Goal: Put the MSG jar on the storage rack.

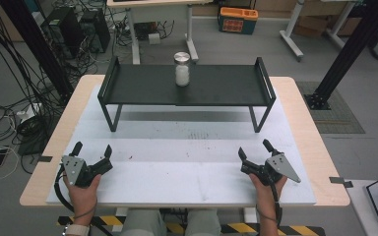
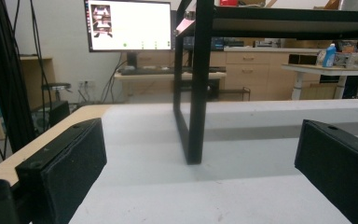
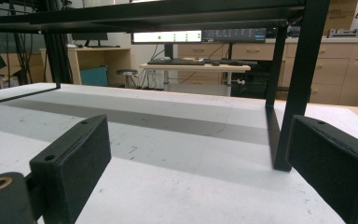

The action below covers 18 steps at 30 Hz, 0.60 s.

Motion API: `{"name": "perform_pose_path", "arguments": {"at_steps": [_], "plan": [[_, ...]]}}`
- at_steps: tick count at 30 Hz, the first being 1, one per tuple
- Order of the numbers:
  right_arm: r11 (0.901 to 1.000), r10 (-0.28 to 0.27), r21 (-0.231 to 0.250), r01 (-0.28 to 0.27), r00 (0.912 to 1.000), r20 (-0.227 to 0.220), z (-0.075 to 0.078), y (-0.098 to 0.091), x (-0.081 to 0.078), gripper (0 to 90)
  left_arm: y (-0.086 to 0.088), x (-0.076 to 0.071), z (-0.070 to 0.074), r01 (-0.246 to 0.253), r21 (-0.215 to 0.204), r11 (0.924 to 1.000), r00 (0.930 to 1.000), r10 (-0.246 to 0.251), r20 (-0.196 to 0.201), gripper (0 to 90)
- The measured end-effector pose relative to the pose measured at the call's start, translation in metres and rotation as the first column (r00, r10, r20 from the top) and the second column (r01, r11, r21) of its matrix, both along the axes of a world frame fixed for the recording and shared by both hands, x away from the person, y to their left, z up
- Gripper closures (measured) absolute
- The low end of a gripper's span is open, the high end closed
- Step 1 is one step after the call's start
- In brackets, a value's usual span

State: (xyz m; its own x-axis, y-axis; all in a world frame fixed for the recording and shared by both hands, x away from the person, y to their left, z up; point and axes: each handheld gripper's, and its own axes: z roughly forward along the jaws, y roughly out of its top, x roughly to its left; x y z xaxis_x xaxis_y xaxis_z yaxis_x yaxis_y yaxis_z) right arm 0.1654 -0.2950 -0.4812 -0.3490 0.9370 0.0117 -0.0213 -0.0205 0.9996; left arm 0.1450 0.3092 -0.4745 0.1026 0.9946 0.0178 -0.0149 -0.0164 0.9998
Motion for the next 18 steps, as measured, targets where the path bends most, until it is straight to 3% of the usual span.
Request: {"name": "perform_pose_path", "arguments": {"at_steps": [18], "plan": [[1.0000, -0.002, 0.005, 0.002, 1.0000, 0.000, -0.0003, 0.0000, -0.0003, 6.3, -0.0003, 0.0001, 0.0002, 0.000, 0.003, 1.0000, 1.0000, 0.000, -0.001, 2.3]]}}
